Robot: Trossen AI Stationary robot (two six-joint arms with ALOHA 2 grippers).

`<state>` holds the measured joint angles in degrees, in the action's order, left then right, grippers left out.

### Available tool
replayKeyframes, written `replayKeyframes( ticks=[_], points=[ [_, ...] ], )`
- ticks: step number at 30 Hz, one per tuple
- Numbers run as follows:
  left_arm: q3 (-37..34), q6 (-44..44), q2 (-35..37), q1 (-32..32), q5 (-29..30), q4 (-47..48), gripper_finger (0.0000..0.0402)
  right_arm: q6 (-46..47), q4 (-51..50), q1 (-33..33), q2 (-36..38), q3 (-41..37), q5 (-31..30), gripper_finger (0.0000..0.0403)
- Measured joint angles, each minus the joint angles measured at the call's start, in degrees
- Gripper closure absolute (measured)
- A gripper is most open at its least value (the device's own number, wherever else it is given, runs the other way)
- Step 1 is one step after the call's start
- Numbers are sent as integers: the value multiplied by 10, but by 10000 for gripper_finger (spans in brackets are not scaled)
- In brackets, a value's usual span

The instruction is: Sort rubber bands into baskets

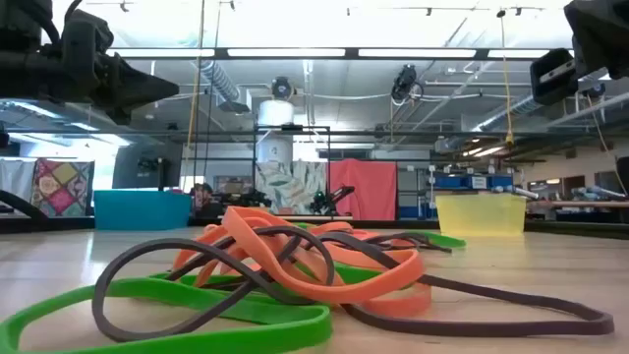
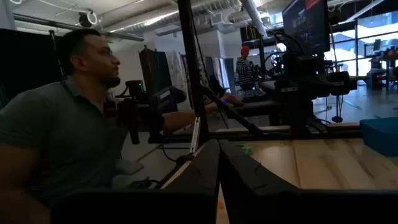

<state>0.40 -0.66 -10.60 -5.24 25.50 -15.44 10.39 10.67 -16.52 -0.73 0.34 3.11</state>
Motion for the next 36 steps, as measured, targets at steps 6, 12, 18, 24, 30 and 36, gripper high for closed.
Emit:
replayKeyframes(
  ticks=[6,12,18,24,30,36],
  points=[
    [0,0,0,0,0,0,396,0,0,0,0,0,0,380],
    [0,0,0,0,0,0,396,0,0,0,0,0,0,380],
    [0,0,0,0,0,0,396,0,0,0,0,0,0,380],
    [0,0,0,0,0,0,396,0,0,0,0,0,0,380],
    [0,0,0,0,0,0,396,0,0,0,0,0,0,380],
    [0,0,0,0,0,0,396,65,-21,0,0,0,29,380]
  ],
)
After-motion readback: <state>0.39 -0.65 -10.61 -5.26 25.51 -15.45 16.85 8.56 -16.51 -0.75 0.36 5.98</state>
